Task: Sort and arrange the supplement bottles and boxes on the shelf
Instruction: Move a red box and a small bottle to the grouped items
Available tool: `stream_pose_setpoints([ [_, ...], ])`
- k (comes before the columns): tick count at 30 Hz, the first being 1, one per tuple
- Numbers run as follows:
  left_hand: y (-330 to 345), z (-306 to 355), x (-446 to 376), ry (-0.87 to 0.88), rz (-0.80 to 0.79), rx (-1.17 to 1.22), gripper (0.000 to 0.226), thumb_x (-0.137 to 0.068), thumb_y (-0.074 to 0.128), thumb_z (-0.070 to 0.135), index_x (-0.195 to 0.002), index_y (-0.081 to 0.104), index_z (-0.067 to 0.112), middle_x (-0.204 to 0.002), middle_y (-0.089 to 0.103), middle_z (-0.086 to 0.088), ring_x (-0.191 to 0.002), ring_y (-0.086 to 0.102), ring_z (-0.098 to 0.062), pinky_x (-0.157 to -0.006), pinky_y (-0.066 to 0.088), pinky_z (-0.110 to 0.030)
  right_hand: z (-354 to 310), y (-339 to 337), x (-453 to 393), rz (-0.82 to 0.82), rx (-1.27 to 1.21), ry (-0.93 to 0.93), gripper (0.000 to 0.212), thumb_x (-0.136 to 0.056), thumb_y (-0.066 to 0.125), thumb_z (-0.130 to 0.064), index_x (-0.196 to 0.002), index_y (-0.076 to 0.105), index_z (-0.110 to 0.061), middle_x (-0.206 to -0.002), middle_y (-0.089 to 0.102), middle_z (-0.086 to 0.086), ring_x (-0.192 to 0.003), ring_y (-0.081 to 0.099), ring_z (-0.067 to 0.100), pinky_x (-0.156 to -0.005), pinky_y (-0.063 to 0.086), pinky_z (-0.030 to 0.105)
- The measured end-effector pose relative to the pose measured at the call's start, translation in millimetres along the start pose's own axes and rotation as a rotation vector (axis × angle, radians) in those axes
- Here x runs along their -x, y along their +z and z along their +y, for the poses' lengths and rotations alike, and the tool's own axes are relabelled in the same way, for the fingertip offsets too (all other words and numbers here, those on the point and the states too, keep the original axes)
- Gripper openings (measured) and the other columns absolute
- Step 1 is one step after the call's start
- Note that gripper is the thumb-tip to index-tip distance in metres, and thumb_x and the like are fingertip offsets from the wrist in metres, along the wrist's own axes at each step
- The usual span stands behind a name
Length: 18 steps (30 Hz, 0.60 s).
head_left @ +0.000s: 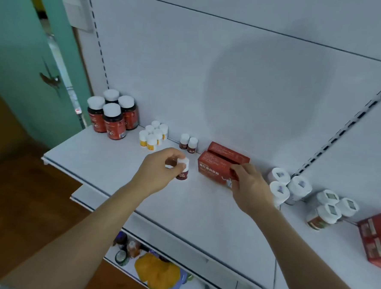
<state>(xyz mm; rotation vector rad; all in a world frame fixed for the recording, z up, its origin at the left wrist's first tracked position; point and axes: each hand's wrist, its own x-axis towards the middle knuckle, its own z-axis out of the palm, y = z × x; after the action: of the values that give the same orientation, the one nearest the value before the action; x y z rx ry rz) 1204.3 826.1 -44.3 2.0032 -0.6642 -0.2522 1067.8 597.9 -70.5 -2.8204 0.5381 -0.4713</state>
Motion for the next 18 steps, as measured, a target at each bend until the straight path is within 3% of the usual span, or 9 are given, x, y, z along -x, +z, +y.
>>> stream_pose_setpoints([
  [8,4.9,-10.4,-37.3,0.036,-0.093,0.009,0.016,-0.087,0.070,0.025,-0.099,0.065,0.035,-0.101,0.069,0.018,-0.093,0.063,0.006,-0.076,0.043,-0.005,-5.6,22.3,-9.1,0.047,0.285,0.048,0.032,-0.073,0.073,-0.015,-0.103,0.064,-0.008,-0.114,0.057,0.014,-0.101,0.054,0.037,-0.067,0.054,0.048],
  [12,7.3,-10.9,-49.1,0.053,-0.099,-0.015,0.019,-0.087,0.070,0.025,-0.104,0.068,0.031,-0.101,0.070,0.016,-0.093,0.064,0.004,-0.074,0.043,-0.003,-6.2,30.1,-12.3,0.073,0.353,0.007,0.042,-0.077,0.075,-0.025,-0.115,0.062,-0.014,-0.116,0.055,0.013,-0.102,0.052,0.035,-0.074,0.052,0.047],
  [18,11.1,-10.9,-60.1,0.062,-0.097,-0.033,0.018,-0.087,0.070,0.024,-0.104,0.068,0.029,-0.102,0.070,0.016,-0.093,0.064,0.004,-0.074,0.043,-0.004,2.0,36.8,-17.9,0.145,0.401,-0.015,0.038,-0.078,0.073,-0.015,-0.115,0.063,-0.012,-0.113,0.058,0.013,-0.108,0.053,0.036,-0.080,0.048,0.048],
])
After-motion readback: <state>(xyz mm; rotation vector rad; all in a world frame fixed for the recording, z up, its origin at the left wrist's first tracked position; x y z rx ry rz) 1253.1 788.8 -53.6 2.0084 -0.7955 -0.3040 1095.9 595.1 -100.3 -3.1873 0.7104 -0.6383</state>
